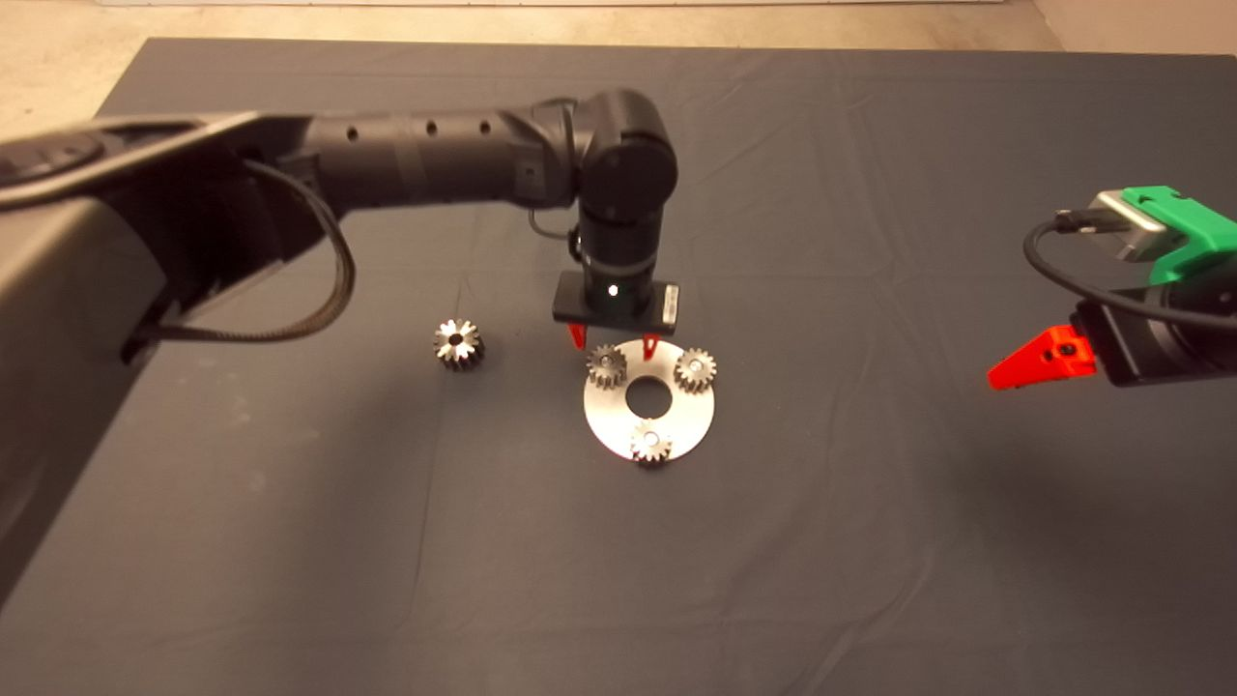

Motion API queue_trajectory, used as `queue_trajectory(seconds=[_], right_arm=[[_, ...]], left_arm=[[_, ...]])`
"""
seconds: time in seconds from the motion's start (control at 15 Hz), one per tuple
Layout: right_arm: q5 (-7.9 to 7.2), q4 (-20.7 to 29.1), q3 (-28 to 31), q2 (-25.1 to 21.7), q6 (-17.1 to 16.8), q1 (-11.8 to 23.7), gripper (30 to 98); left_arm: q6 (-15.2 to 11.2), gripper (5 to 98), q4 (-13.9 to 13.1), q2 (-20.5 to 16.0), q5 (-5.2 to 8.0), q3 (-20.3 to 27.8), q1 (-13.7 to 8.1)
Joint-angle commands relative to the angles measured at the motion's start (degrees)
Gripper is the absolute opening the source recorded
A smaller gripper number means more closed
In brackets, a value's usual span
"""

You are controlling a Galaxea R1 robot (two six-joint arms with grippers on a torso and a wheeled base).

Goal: Remove an incorrectly installed larger gear and replace it with the correct smaller gear

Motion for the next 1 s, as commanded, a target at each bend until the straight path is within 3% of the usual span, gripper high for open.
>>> queue_trajectory(seconds=[0.0, 0.2, 0.33, 0.53, 0.6, 0.8, 0.93], right_arm=[[-0.71, 1.34, 0.0, 0.13, 0.42, 0.81, 97.1], [-0.71, 1.42, 0.08, 0.13, 0.42, 0.9, 97.1], [-0.62, 1.51, 0.22, 0.27, 0.42, 1.08, 97.1], [-0.53, 1.34, 0.41, 1.92, 0.68, 1.25, 97.1], [-0.53, 1.34, 0.71, 3.84, 0.95, 1.34, 97.1], [-0.53, 1.34, 3.75, 7.67, 5.23, 2.75, 97.1], [-0.53, 1.34, 5.66, 9.4, 8.82, 2.75, 97.1]], left_arm=[[-1.97, 62.6, -4.21, -0.88, 5.55, 4.46, -7.14], [-6.99, 68.2, -4.3, -8.2, 5.27, 14.41, -11.93], [-10.66, 69.9, -4.3, -16.07, 4.76, 25.36, -12.79], [-15.52, 72.6, -4.3, -23.0, 5.25, 37.37, -15.62], [-15.94, 72.6, -4.47, -24.16, 5.38, 40.07, -17.03], [-19.72, 74.6, -5.48, -26.88, 5.64, 47.52, -17.21], [-25.29, 78.5, -5.53, -27.56, 6.58, 52.07, -17.12]])
